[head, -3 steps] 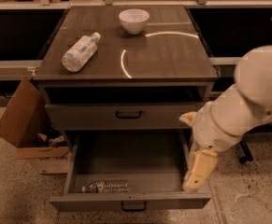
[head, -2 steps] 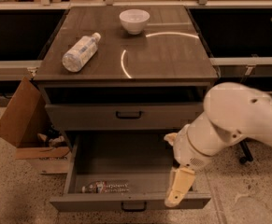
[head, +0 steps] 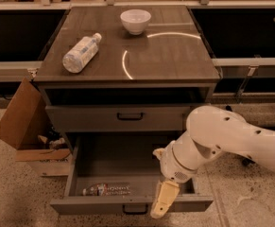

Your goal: Pick water bottle from middle drawer and place on counter

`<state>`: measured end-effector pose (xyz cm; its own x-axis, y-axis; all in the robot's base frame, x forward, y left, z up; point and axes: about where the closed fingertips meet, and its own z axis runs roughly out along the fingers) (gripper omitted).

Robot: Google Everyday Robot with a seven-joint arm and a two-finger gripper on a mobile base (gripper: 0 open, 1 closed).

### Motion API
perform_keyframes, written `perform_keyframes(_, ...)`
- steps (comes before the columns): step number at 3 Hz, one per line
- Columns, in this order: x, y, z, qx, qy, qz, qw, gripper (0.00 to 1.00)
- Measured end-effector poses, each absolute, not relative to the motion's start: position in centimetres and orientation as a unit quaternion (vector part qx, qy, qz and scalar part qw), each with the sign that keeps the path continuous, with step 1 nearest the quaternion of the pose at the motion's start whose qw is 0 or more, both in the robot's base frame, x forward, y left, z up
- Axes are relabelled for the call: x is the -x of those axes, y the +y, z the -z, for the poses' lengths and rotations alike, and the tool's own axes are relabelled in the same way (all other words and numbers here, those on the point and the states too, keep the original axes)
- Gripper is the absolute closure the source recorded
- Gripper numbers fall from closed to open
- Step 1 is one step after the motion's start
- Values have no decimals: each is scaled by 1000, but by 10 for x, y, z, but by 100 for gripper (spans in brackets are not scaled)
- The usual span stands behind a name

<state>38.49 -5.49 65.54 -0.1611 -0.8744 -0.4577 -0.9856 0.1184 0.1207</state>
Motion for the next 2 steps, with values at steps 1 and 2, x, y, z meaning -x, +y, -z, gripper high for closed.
perform_keyframes(1, -403, -40, -624, 631, 732, -209, 149, 0)
perform_keyframes(2, -434, -19, -577, 630, 726, -219, 168, 0)
